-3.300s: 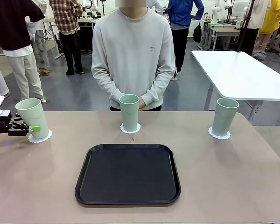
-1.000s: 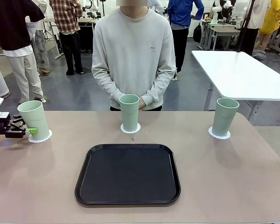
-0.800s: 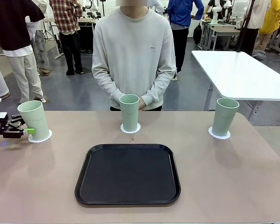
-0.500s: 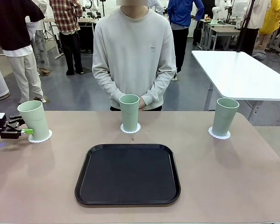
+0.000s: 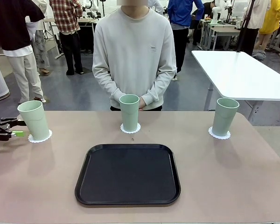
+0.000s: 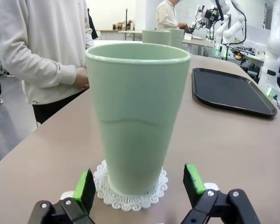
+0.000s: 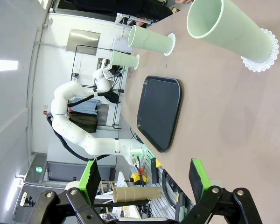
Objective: Place coasters on the table and set cups on them.
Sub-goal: Take one Reusable plastic cup from the Flat Tray and place it on a coaster set by the human.
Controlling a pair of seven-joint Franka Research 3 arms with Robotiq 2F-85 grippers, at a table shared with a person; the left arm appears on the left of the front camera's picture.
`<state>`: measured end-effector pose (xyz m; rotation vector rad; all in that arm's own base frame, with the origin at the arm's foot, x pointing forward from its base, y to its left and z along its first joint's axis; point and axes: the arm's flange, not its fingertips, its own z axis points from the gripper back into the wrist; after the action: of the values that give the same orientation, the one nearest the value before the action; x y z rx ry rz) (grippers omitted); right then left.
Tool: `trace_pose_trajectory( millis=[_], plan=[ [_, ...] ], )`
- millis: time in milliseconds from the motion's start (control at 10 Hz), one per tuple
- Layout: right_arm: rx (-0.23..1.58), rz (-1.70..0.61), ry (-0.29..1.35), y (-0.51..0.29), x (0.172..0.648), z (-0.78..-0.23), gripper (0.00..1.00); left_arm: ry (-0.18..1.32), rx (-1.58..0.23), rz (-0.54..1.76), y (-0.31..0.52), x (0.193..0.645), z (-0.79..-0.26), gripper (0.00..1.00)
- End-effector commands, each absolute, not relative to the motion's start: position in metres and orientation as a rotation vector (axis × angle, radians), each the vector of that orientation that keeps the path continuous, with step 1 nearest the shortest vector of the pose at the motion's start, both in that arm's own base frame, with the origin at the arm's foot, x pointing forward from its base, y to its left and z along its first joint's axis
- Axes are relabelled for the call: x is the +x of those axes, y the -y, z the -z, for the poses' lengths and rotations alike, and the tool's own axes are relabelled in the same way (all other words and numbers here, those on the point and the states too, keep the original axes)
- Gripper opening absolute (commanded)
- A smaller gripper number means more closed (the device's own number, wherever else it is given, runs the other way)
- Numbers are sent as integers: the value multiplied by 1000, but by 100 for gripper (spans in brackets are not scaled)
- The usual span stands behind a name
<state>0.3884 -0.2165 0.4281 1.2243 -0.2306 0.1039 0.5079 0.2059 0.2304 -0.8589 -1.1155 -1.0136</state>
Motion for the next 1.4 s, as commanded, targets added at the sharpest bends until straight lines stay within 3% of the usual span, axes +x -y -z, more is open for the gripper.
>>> trace_pose_trajectory(
  millis=[0,300,600,1000,1300],
  plan=[
    [1225,-106,233,216,388,-429,100,1032,-839,1014,-217,500,-246,100],
    [1225,-106,233,216,388,-429,100,681,-603,709,-199,458,-351,100],
    [1225,-106,233,216,388,-429,100,542,-507,663,-164,450,-421,100],
    [1225,-106,233,216,388,-429,100,347,-408,699,-121,440,-457,100],
    [1225,-106,233,216,388,-429,100,317,-284,701,-101,427,-469,100]
  ],
)
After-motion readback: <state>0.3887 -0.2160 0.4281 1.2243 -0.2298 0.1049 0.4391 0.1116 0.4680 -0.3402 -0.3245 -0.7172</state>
